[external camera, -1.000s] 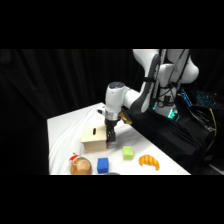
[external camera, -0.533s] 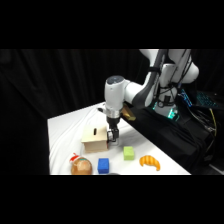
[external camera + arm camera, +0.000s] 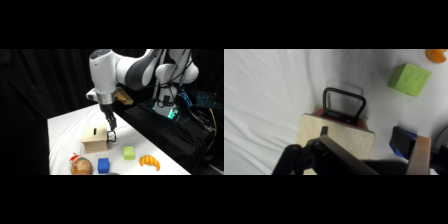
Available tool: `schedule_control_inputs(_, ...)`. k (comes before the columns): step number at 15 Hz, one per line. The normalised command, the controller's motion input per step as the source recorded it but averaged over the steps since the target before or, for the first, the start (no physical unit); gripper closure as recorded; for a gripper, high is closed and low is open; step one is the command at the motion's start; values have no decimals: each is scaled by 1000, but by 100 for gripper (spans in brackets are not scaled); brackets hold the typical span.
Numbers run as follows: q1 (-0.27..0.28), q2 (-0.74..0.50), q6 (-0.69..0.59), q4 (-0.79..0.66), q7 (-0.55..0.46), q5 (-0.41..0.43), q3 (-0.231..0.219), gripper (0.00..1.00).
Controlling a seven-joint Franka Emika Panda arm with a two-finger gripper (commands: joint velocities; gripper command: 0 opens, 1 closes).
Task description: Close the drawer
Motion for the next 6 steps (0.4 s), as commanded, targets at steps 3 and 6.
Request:
schedule_control_inputs(3,-146,-22,-507,427,-203,26,143,0)
schedule_control_inputs(6,-120,-62,-385,344,-165,23,123,0)
